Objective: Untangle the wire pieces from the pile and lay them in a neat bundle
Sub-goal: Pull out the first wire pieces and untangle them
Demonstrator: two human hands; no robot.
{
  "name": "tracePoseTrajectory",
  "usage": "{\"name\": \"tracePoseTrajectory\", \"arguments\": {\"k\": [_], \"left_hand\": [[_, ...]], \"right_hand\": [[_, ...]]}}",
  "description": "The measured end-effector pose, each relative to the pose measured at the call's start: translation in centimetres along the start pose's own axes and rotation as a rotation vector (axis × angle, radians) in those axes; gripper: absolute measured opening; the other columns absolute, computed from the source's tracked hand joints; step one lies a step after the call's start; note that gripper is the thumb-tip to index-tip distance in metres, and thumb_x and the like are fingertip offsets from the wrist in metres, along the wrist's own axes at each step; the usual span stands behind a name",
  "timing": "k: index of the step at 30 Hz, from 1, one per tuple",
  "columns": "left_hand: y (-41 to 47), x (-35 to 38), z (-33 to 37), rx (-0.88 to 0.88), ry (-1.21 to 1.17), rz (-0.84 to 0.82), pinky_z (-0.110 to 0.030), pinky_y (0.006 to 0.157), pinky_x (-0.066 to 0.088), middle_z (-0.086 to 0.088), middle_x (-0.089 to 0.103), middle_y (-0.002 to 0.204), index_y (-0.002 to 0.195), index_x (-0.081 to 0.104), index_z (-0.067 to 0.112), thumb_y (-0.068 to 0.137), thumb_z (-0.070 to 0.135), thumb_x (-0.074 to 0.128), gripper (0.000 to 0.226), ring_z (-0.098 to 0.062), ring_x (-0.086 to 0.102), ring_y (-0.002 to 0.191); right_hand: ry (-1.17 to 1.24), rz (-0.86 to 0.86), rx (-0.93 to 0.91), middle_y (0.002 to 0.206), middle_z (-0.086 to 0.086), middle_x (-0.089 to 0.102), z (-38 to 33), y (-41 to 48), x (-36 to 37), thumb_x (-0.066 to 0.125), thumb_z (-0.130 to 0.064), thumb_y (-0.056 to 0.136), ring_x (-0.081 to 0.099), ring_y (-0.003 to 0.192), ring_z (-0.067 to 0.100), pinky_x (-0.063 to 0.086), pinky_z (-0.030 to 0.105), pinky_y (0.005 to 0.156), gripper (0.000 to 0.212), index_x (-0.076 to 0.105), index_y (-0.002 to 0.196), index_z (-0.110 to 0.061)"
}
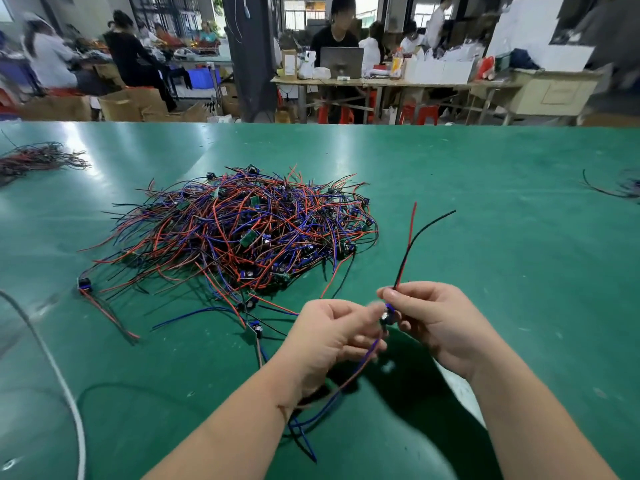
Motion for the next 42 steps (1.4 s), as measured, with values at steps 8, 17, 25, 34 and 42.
{"name": "tracePoseTrajectory", "arguments": {"k": [8,17,25,34,42], "left_hand": [[-0.1,0.6,-1.0,0.032,0.088,0.114,-0.020,0.050,0.050,-0.012,0.067,0.065,0.088,0.067,-0.006,0.077,0.013,0.076,0.023,-0.013,0.061,0.049],[-0.7,1.3,-0.6,-0.036,0.120,-0.069,-0.021,0.056,0.056,-0.008,0.072,0.069,0.078,0.067,0.005,0.084,0.003,0.068,0.007,-0.013,0.069,0.060],[-0.9,1.5,-1.2,-0.041,0.218,-0.122,-0.026,0.060,0.057,-0.013,0.073,0.074,0.065,0.075,0.019,0.080,0.010,0.075,0.017,-0.019,0.070,0.066],[-0.3,0.7,-0.2,0.036,-0.089,0.249,-0.018,0.051,0.053,-0.004,0.073,0.071,0.084,0.066,0.007,0.084,0.011,0.068,0.005,-0.010,0.069,0.061],[0.2,-0.4,0.2,0.091,0.027,0.201,-0.029,0.063,0.058,-0.006,0.072,0.077,0.075,0.076,0.014,0.096,0.018,0.053,0.032,-0.016,0.067,0.068]], "right_hand": [[-0.227,0.069,-0.078,0.056,0.004,0.064,0.3,0.1,-0.1,0.075,-0.006,0.075,0.049,0.051,0.010,0.038,0.019,0.048,0.010,0.072,0.066,-0.009],[0.063,0.321,-0.028,0.054,0.003,0.063,-1.6,0.5,-3.1,0.064,0.001,0.083,0.055,0.041,0.003,0.039,0.011,0.038,0.006,0.066,0.078,0.000],[0.430,0.524,-0.034,0.048,0.000,0.062,-1.8,1.0,-6.2,0.063,-0.006,0.086,0.053,0.037,0.001,0.037,0.009,0.035,0.014,0.058,0.073,-0.009],[-0.045,0.326,-0.334,0.085,0.009,0.059,-1.3,0.3,-2.5,0.064,-0.011,0.089,0.063,0.061,0.017,0.052,0.025,0.057,0.011,0.057,0.092,-0.018],[-0.640,0.099,-0.572,0.088,-0.006,0.071,0.4,-0.5,2.1,0.077,-0.007,0.076,0.065,0.076,0.007,0.053,0.026,0.076,0.024,0.071,0.093,-0.023]]}}
Point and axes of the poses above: each hand's wrist, its own y-axis towards the middle knuckle, its own x-axis out of the palm, z = x × y, the point moved 2 cm from there along y, towards the middle knuckle
